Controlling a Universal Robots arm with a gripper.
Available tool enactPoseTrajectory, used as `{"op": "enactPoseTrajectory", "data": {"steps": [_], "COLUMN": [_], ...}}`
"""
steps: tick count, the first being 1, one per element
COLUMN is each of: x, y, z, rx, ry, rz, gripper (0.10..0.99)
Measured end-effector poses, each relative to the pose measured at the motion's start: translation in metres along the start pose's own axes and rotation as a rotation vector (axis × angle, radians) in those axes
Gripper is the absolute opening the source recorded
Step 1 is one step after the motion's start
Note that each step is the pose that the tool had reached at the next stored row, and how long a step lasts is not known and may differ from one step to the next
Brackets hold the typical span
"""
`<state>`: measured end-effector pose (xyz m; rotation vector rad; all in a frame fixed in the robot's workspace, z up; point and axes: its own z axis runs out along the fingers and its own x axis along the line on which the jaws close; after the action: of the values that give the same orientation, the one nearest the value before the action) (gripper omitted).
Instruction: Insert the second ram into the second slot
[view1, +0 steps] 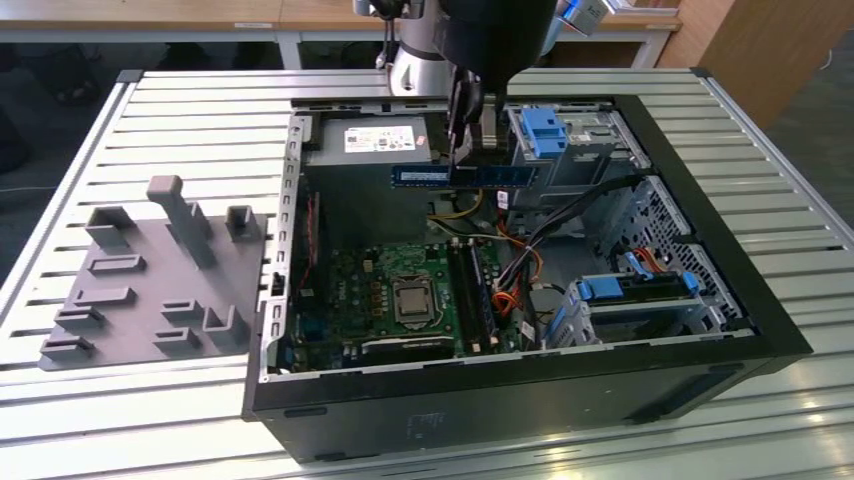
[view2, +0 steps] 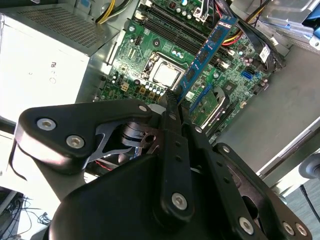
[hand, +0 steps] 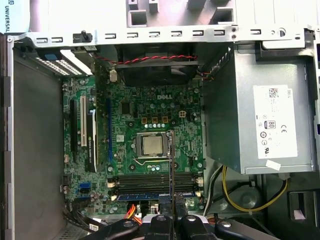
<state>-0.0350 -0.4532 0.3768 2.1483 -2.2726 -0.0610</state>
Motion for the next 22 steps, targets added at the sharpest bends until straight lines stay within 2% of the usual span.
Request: {"op": "enactPoseTrajectory", "data": {"steps": [10,22], "x": [0.0000,0.0000], "y": [0.0000,0.0000], "z": [0.0001,0.0001], "rx": [0.000,0.001], "ry": [-0.0008,-0.0031], "rz": [0.019,0.081], "gripper": [0.137,0.137]}}
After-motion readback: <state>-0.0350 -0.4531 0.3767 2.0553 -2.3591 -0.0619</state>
